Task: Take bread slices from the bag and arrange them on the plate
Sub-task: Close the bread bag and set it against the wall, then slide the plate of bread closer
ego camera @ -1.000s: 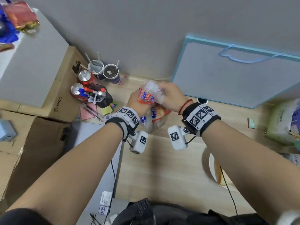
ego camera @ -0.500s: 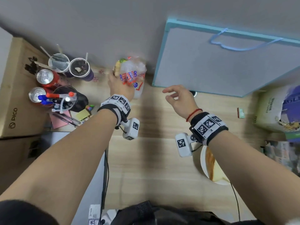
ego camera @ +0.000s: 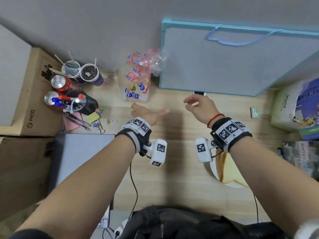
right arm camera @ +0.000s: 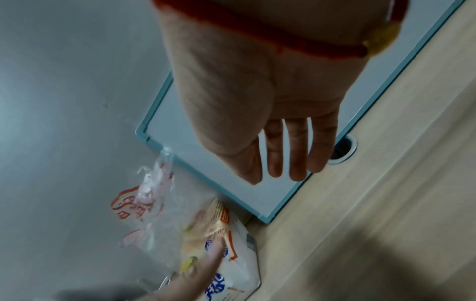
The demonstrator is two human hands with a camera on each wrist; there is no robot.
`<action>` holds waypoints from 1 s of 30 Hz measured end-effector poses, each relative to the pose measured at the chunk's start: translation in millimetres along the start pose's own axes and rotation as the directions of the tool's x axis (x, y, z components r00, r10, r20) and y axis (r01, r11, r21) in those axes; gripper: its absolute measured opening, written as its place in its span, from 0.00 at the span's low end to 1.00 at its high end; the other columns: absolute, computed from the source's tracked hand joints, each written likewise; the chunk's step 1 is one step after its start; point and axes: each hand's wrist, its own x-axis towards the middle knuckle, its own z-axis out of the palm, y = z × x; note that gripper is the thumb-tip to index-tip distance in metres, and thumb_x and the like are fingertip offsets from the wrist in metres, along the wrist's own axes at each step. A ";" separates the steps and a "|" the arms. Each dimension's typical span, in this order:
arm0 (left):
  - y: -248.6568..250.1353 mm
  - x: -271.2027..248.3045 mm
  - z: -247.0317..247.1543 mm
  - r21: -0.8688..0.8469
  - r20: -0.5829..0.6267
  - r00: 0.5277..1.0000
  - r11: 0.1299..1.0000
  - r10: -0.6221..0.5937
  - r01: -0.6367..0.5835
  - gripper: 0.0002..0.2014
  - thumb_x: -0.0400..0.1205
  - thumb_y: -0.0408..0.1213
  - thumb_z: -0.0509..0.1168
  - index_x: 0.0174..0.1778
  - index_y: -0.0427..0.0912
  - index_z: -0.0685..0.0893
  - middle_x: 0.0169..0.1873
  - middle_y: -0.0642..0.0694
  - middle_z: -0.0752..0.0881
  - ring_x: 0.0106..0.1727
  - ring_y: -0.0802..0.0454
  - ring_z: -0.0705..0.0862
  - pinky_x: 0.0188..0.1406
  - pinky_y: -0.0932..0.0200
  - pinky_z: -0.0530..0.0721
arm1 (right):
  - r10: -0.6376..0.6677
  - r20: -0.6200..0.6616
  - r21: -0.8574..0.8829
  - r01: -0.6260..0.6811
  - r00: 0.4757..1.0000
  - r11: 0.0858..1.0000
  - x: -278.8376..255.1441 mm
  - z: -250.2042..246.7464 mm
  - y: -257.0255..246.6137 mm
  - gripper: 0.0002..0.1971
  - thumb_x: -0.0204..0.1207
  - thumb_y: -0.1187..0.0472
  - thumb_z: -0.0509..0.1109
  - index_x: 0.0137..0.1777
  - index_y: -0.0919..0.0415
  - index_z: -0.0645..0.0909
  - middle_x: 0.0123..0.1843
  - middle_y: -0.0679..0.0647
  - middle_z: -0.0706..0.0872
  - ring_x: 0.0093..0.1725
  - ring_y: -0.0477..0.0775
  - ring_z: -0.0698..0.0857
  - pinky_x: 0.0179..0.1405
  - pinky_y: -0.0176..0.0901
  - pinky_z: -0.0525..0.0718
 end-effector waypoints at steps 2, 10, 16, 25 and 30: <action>-12.9 -15.5 34.4 0.085 0.168 0.985 0.995 0.038 -0.052 0.57 0.61 0.65 0.77 0.80 0.38 0.64 0.75 0.39 0.76 0.74 0.40 0.77 0.72 0.47 0.77 | 0.062 -0.018 -0.073 -0.063 0.998 0.995 -11.5 -17.6 23.7 0.11 0.74 0.59 0.70 0.55 0.53 0.86 0.51 0.50 0.87 0.50 0.50 0.83 0.53 0.39 0.75; -46.3 -72.4 169.0 0.246 0.411 0.909 0.951 0.072 -0.187 0.23 0.69 0.50 0.71 0.60 0.48 0.84 0.49 0.43 0.90 0.53 0.44 0.90 0.58 0.47 0.89 | 0.423 -0.219 -0.200 -0.465 0.879 0.863 -88.2 -101.0 164.2 0.22 0.71 0.67 0.63 0.66 0.59 0.77 0.67 0.65 0.81 0.64 0.67 0.81 0.63 0.52 0.81; -44.5 -90.8 217.5 0.343 0.409 0.909 0.908 0.085 -0.240 0.21 0.74 0.37 0.63 0.65 0.48 0.81 0.49 0.41 0.90 0.47 0.40 0.90 0.51 0.45 0.91 | 0.565 -0.034 -0.248 -0.555 0.824 0.794 -124.2 -121.4 236.5 0.20 0.78 0.62 0.64 0.70 0.60 0.76 0.67 0.66 0.83 0.63 0.66 0.83 0.63 0.54 0.83; -45.8 -100.3 238.0 0.414 0.278 0.947 0.870 0.160 -0.268 0.21 0.76 0.28 0.60 0.65 0.47 0.80 0.61 0.43 0.87 0.60 0.38 0.84 0.54 0.54 0.81 | 0.455 0.149 -0.307 -0.397 0.878 0.865 -120.8 -114.4 265.0 0.14 0.74 0.70 0.65 0.59 0.61 0.80 0.54 0.60 0.88 0.47 0.60 0.82 0.47 0.47 0.82; -24.4 -90.1 219.2 0.365 0.207 0.945 0.876 0.254 -0.316 0.20 0.77 0.29 0.61 0.65 0.43 0.81 0.60 0.40 0.88 0.60 0.37 0.85 0.56 0.52 0.82 | 0.392 0.161 -0.233 -0.351 0.906 0.907 -91.6 -122.4 245.5 0.20 0.72 0.70 0.68 0.65 0.60 0.78 0.59 0.61 0.88 0.54 0.63 0.87 0.45 0.50 0.88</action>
